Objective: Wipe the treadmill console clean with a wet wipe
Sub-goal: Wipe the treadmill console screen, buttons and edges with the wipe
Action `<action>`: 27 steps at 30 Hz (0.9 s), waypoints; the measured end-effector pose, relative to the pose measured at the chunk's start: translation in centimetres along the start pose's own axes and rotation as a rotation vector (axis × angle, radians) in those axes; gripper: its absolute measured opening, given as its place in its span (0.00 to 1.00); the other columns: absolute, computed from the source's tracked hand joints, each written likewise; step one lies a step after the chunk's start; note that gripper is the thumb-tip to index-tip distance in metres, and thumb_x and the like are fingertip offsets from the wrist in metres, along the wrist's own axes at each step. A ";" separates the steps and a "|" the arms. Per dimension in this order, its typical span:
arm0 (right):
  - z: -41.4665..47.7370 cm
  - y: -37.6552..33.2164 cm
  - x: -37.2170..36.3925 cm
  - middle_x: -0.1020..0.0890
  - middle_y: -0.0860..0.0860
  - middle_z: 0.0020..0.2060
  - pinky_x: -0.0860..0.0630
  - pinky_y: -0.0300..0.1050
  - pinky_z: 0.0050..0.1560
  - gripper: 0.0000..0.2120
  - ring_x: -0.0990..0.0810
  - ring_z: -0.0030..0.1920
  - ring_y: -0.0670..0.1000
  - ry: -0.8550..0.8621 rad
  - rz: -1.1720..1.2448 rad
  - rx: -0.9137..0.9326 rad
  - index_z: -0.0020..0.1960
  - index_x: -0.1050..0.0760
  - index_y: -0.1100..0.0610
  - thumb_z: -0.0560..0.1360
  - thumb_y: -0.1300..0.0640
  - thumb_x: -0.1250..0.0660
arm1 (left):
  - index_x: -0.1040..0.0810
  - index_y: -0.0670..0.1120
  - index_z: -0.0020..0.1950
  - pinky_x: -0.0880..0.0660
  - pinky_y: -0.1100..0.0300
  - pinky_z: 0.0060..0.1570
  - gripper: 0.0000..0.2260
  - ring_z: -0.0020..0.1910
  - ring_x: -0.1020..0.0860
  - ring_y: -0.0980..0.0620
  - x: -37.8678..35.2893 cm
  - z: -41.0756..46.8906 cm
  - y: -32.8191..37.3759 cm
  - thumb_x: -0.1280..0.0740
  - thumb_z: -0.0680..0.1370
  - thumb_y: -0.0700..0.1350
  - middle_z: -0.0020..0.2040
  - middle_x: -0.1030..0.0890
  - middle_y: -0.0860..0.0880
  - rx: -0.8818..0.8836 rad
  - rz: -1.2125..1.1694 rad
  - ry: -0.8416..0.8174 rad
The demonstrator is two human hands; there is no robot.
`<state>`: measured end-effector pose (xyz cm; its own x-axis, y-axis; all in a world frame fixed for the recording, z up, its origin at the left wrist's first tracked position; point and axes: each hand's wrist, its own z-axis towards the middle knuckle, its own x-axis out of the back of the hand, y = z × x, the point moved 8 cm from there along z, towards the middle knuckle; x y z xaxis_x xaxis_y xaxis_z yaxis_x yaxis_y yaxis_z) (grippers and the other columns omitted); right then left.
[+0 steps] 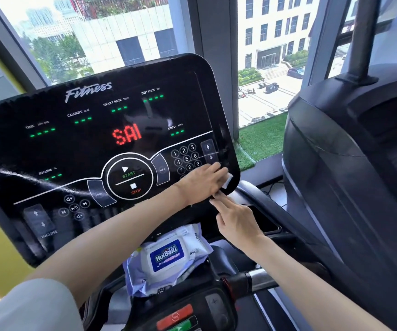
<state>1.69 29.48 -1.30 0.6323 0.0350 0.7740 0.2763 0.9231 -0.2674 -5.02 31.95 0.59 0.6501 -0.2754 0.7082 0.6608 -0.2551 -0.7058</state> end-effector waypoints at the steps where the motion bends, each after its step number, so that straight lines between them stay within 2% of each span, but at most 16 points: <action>1: -0.1 0.0 -0.2 0.16 0.55 0.50 0.22 0.39 0.33 0.16 0.18 0.52 0.51 -0.014 0.007 -0.005 0.48 0.19 0.61 0.60 0.69 0.29 | 0.21 0.45 0.53 0.28 0.60 0.40 0.15 0.47 0.28 0.49 0.0 -0.1 0.0 0.45 0.74 0.43 0.49 0.26 0.50 -0.005 0.001 -0.004; 2: -0.2 0.1 -0.2 0.17 0.55 0.50 0.22 0.40 0.34 0.16 0.18 0.53 0.51 -0.014 0.005 -0.007 0.48 0.19 0.61 0.61 0.69 0.30 | 0.21 0.45 0.52 0.29 0.60 0.40 0.14 0.46 0.28 0.49 0.0 -0.3 0.0 0.44 0.74 0.43 0.48 0.26 0.50 -0.009 0.004 -0.004; 4: -0.4 0.0 -0.1 0.17 0.55 0.50 0.21 0.39 0.37 0.14 0.19 0.54 0.51 0.002 -0.012 0.003 0.48 0.19 0.61 0.65 0.67 0.38 | 0.21 0.45 0.52 0.29 0.60 0.40 0.13 0.46 0.29 0.49 -0.2 -0.9 0.1 0.43 0.74 0.42 0.48 0.26 0.50 -0.009 0.011 -0.006; 7: -0.5 -0.2 -0.3 0.17 0.55 0.50 0.21 0.41 0.41 0.19 0.19 0.55 0.52 0.003 -0.010 -0.001 0.48 0.20 0.62 0.68 0.63 0.48 | 0.23 0.44 0.53 0.29 0.59 0.40 0.13 0.46 0.29 0.49 -0.5 -2.3 0.2 0.44 0.74 0.40 0.47 0.26 0.49 0.031 0.000 -0.003; 12: -0.1 -1.5 -0.7 0.17 0.57 0.50 0.23 0.44 0.51 0.20 0.20 0.55 0.55 0.004 0.001 0.022 0.49 0.20 0.63 0.68 0.63 0.48 | 0.24 0.44 0.57 0.28 0.59 0.42 0.15 0.46 0.29 0.49 -0.7 -5.0 0.1 0.45 0.75 0.39 0.47 0.27 0.49 0.056 -0.006 0.013; 17: 0.7 -4.6 -1.6 0.17 0.56 0.49 0.24 0.45 0.54 0.19 0.18 0.53 0.54 0.007 0.032 0.085 0.50 0.19 0.63 0.68 0.62 0.47 | 0.22 0.45 0.56 0.30 0.59 0.41 0.12 0.44 0.31 0.49 -0.4 -8.9 0.1 0.37 0.74 0.42 0.46 0.27 0.49 0.044 0.009 0.020; 21: 1.2 -7.5 -2.9 0.17 0.56 0.50 0.23 0.47 0.55 0.20 0.19 0.53 0.54 0.004 0.077 0.158 0.52 0.19 0.64 0.69 0.62 0.46 | 0.22 0.46 0.57 0.28 0.58 0.44 0.16 0.45 0.30 0.49 -0.6 -13.1 -0.5 0.46 0.76 0.40 0.48 0.27 0.49 0.076 0.018 -0.045; 27: 1.8 -13.2 -4.7 0.18 0.54 0.52 0.24 0.45 0.56 0.21 0.20 0.56 0.53 0.003 0.158 0.254 0.52 0.20 0.62 0.69 0.64 0.48 | 0.22 0.46 0.58 0.27 0.58 0.46 0.14 0.47 0.28 0.48 -0.8 -20.2 -0.8 0.40 0.75 0.42 0.51 0.25 0.48 0.097 0.013 -0.108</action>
<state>-6.19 17.81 -0.34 0.6555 0.1851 0.7322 -0.0158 0.9727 -0.2317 -13.67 13.67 0.28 0.6919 -0.1757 0.7003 0.6818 -0.1600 -0.7138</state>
